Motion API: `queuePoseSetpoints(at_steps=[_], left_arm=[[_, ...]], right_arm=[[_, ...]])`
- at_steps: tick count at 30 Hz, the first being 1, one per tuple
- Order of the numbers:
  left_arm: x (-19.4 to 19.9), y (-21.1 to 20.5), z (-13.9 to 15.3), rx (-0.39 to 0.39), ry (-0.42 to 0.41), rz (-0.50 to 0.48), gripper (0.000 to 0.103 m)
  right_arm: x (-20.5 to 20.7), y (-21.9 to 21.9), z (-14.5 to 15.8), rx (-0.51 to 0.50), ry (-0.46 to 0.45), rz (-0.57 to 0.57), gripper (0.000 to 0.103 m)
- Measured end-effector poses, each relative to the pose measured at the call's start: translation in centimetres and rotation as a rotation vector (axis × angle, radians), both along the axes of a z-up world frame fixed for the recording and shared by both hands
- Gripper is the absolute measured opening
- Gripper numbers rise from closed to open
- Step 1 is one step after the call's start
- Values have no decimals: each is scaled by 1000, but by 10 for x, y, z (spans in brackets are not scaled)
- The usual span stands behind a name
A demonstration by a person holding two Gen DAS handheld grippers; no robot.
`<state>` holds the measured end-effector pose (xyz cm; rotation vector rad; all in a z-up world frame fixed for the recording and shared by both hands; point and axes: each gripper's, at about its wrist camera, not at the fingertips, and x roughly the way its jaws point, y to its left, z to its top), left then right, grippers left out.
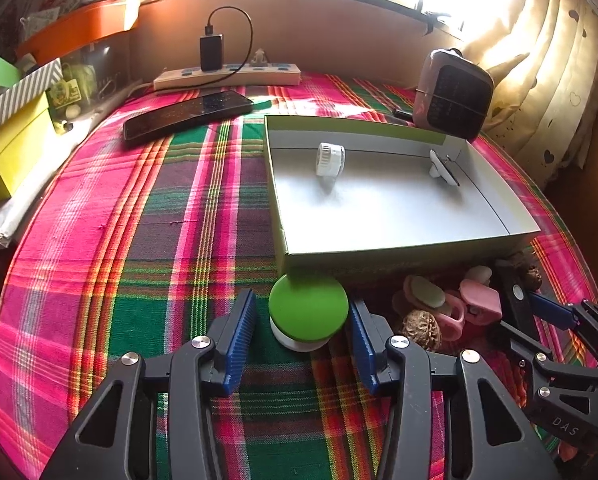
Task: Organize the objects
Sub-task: 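Grasp the green-topped suction stand with the left tool while the right tool grasps the black ribbed remote, then carry the stand and remote into the tray and open both tools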
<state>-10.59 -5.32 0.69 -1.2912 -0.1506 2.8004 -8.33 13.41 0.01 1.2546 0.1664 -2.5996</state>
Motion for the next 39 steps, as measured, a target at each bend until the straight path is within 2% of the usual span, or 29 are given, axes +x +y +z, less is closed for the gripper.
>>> queuePoseSetpoints(at_steps=[3,5,13,16,18,21,27,39], left_arm=[[0,-2,0,7,0,6,39],[0,-4,0,3,1,13,32],[1,-4,0,4,5,14,31],[1,-4,0,4,5,13,31],[1,-4,0,3,5,14,30],[2,-4,0,5,5,14,30],[2,-5,0,3,6,14,30],[3,-4,0,3,4,14,30]], right_arm=[[0,0,0,0,0,0,59],[0,0,0,-1,0,0,59],[0,1,2,-4,1,3,56],[1,0,3,-13,5,11,48],[2,-1,3,-8,9,10,36],[2,0,2,-6,9,4,33],[2,2,1,-12,10,-2,29],[5,2,4,-22,24,2,29]])
